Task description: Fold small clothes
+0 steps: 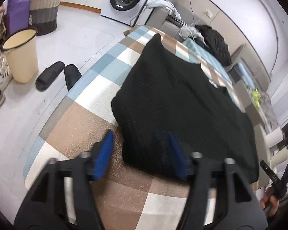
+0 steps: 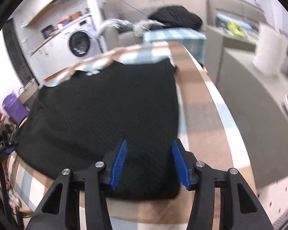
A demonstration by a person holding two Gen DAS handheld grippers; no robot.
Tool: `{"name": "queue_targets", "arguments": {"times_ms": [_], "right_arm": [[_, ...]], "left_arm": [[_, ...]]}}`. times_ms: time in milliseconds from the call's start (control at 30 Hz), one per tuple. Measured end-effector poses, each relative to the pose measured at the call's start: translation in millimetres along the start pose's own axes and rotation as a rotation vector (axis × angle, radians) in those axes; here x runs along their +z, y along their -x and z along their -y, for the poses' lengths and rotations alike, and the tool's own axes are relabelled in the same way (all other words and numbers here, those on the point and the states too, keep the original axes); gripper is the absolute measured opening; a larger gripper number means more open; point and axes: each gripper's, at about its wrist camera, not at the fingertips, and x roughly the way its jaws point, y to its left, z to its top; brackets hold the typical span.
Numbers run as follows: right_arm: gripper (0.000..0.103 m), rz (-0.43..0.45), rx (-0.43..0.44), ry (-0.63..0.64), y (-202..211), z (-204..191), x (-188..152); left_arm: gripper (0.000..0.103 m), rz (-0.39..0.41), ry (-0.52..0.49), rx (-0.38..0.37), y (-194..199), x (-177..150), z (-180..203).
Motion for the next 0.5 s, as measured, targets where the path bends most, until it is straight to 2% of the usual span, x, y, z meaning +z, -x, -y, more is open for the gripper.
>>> {"name": "queue_targets", "arguments": {"times_ms": [67, 167, 300, 367, 400, 433, 500], "right_arm": [[0.051, 0.018, 0.030, 0.023, -0.9, -10.4, 8.2], [0.051, 0.036, 0.050, 0.040, -4.9, -23.3, 15.3], [0.051, 0.036, 0.092, 0.052, -16.6, -45.9, 20.7], [0.051, 0.023, 0.123, 0.076, -23.0, -60.6, 21.1], [0.051, 0.011, 0.127, 0.087, -30.2, -69.4, 22.4], [0.051, 0.005, 0.134, 0.095, -34.6, -74.4, 22.7], [0.051, -0.013, 0.157, 0.120, -44.9, -87.2, 22.7]], "left_arm": [[0.059, 0.011, -0.006, 0.022, -4.3, 2.7, 0.0], [0.060, -0.001, -0.012, 0.010, -14.8, 6.3, 3.9], [0.059, 0.004, -0.132, 0.054, -33.1, 10.0, 30.4], [0.050, -0.002, -0.211, 0.091, -42.0, 8.4, 45.7], [0.038, -0.014, -0.252, 0.099, -45.2, 6.7, 53.4], [0.028, -0.024, -0.267, 0.095, -46.1, 5.6, 57.3], [0.020, -0.030, -0.262, 0.072, -43.3, 7.3, 58.7]]}}
